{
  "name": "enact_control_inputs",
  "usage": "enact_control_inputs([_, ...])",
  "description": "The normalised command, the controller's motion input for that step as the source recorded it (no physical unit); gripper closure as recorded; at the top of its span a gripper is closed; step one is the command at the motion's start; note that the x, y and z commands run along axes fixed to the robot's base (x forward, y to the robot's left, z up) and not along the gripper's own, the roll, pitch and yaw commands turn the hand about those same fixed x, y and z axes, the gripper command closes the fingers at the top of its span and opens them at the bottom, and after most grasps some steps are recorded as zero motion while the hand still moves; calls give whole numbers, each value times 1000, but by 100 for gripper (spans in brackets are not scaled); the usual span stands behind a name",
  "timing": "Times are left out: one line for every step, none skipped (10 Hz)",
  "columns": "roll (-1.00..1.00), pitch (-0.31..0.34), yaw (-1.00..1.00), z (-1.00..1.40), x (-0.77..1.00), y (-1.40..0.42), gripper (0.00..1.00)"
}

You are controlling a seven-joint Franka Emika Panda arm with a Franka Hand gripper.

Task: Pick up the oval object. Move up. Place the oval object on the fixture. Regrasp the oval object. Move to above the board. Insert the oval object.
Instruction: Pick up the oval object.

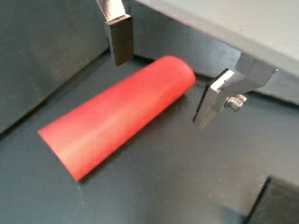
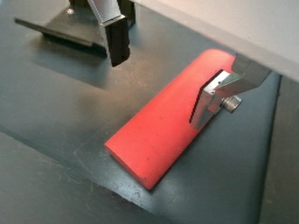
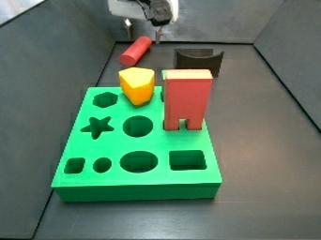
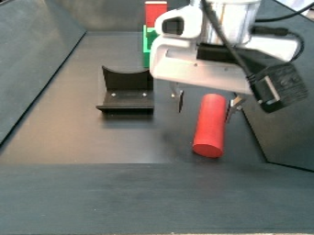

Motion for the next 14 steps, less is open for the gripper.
enact_control_inputs([293,-89,0,-760,-97,0,0])
enact_control_inputs([310,-110,0,-700,-397,-40,0])
enact_control_inputs([284,-159,0,-717,-294,-63,0])
enact_control_inputs([243,-194,0,-677,-97,-74,0])
enact_control_inputs([147,-300,0,-577,0,-103,0])
enact_control_inputs([-1,-34,0,0,-6,0,0])
enact_control_inputs([0,-6,0,0,0,0,0])
enact_control_inputs([0,0,0,0,0,0,0])
enact_control_inputs([0,0,0,0,0,0,100])
enact_control_inputs([0,0,0,0,0,0,100])
enact_control_inputs([0,0,0,0,0,0,100])
enact_control_inputs([0,0,0,0,0,0,100])
enact_control_inputs([0,0,0,0,0,0,100])
enact_control_inputs([0,0,0,0,0,0,100])
